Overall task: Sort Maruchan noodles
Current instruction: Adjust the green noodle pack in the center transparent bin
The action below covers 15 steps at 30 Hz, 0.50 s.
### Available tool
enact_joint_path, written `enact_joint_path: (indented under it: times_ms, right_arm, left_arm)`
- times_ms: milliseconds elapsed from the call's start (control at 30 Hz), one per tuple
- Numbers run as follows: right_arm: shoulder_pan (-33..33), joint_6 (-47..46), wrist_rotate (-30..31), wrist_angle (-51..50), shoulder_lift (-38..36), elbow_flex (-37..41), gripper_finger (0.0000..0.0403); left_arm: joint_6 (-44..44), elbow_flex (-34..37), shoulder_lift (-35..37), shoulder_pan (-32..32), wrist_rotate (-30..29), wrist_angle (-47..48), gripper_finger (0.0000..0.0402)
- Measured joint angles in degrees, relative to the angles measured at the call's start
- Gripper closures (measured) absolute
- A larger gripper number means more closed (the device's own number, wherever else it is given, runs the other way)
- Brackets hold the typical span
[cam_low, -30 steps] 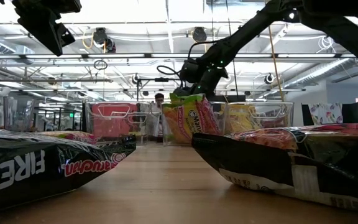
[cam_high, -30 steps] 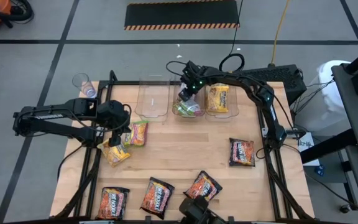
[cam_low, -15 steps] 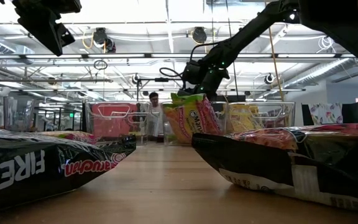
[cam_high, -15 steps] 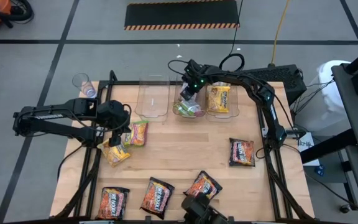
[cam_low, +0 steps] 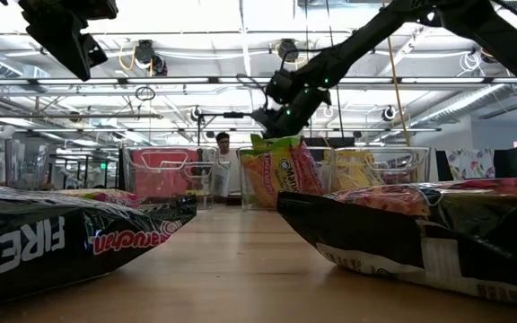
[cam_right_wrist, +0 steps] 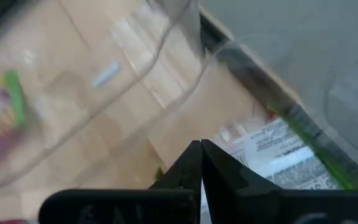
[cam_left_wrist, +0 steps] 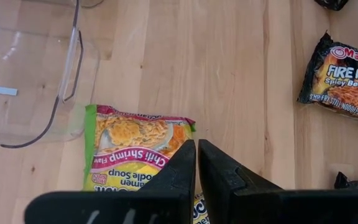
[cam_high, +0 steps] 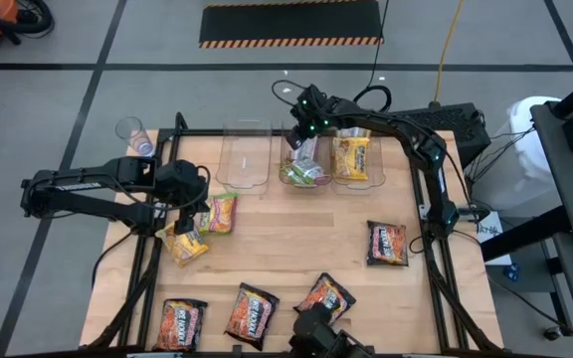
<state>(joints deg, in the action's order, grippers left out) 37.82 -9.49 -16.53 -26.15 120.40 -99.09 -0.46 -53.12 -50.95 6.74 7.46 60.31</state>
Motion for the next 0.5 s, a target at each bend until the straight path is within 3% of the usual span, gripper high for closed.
enact_joint_path:
  times_ms: [233, 500]
  right_arm:
    - [0.15, -1.36, 0.0, 1.53, -1.97, -0.02, 0.0399]
    - [0.15, 1.0, 2.18, -4.59, -1.91, -0.02, 0.0398]
  left_arm:
    - [-0.12, 0.0, 0.01, -0.02, 0.02, -0.02, 0.0378]
    - [-0.06, 0.0, -0.01, -0.02, 0.03, 0.04, 0.0378]
